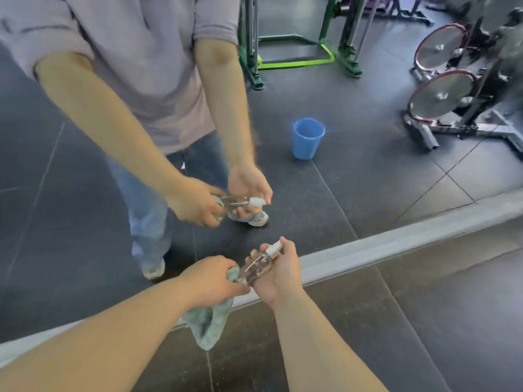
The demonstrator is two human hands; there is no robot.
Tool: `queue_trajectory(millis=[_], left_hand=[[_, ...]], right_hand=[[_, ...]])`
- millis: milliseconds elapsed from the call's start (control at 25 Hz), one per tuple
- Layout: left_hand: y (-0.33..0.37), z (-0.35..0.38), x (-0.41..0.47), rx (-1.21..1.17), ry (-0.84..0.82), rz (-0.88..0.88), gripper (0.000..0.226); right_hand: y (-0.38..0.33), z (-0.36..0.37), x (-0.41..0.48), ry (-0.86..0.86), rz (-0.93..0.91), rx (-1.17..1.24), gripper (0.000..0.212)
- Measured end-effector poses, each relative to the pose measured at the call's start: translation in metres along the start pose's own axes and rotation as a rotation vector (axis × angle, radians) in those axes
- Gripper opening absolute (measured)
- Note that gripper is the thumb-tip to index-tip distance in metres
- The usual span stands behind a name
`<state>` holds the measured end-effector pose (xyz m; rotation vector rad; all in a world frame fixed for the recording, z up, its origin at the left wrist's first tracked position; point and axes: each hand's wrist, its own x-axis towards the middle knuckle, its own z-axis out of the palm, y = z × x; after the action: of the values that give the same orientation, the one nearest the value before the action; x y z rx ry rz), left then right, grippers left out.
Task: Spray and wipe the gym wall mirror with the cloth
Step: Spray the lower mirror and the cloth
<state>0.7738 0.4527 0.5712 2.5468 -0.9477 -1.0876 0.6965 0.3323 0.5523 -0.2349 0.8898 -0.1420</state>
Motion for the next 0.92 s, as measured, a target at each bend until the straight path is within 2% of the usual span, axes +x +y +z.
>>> queue_trajectory(millis=[240,480,600,720,920], left_hand=[[0.122,0.035,0.060,-0.029,-0.067,-0.010,0.032],[0.190,0.047,0.131,-0.028,-0.100,0.024,0.037],[0.216,0.062,0.155,-0.069,-0.106,0.003,0.039],[0.243,0.084,0.167,-0.084,-0.103,-0.029,0.032],[0.303,0.128,0.179,-0.398,0.046,-0.123,0.025]], right_hand=[[-0.120,-0.063,0.008,0.075,0.018,0.000,0.045],[-0.205,-0.100,0.029,0.067,-0.075,0.097,0.044],[-0.238,-0.125,0.036,0.122,-0.020,0.143,0.046],[-0.266,-0.150,0.041,0.143,-0.016,0.167,0.039],[-0.319,-0.188,0.044,0.154,0.012,0.181,0.038]])
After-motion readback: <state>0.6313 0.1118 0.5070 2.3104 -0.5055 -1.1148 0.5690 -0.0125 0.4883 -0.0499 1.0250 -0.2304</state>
